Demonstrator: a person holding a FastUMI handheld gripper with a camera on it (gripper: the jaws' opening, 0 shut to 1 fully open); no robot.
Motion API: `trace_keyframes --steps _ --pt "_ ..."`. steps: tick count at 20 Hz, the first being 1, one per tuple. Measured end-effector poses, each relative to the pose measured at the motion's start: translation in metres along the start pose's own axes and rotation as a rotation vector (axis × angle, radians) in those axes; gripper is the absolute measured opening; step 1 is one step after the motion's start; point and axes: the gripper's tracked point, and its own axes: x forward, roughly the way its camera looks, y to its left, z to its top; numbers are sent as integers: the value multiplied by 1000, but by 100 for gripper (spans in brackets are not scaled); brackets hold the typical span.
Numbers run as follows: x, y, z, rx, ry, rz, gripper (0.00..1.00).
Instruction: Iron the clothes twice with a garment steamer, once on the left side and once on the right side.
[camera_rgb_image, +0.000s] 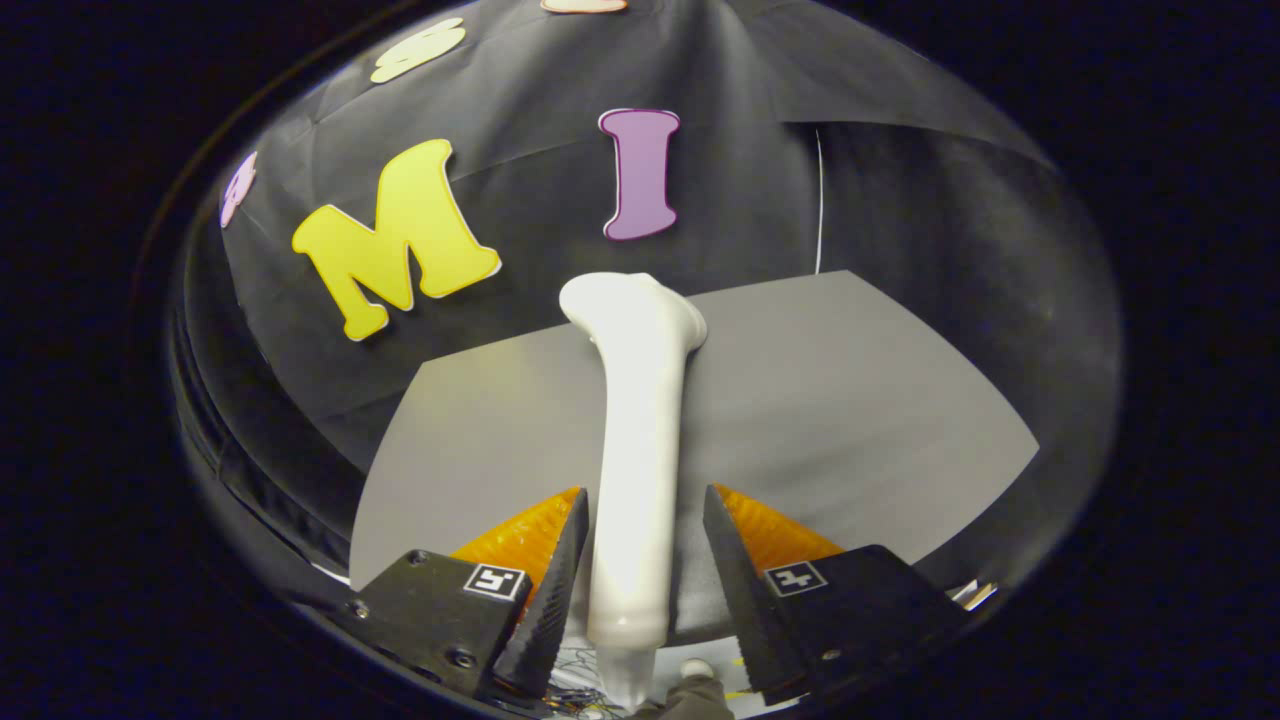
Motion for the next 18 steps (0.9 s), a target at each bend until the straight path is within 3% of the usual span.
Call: trace_keyframes --steps 4,6,10,18 --pt "-1 0 4 15 9 -7 62" --pt "2 14 2 36 14 54 57" --pt "5 10 4 101 -3 70 40" --pt "-25 23 14 138 -194 87 36"
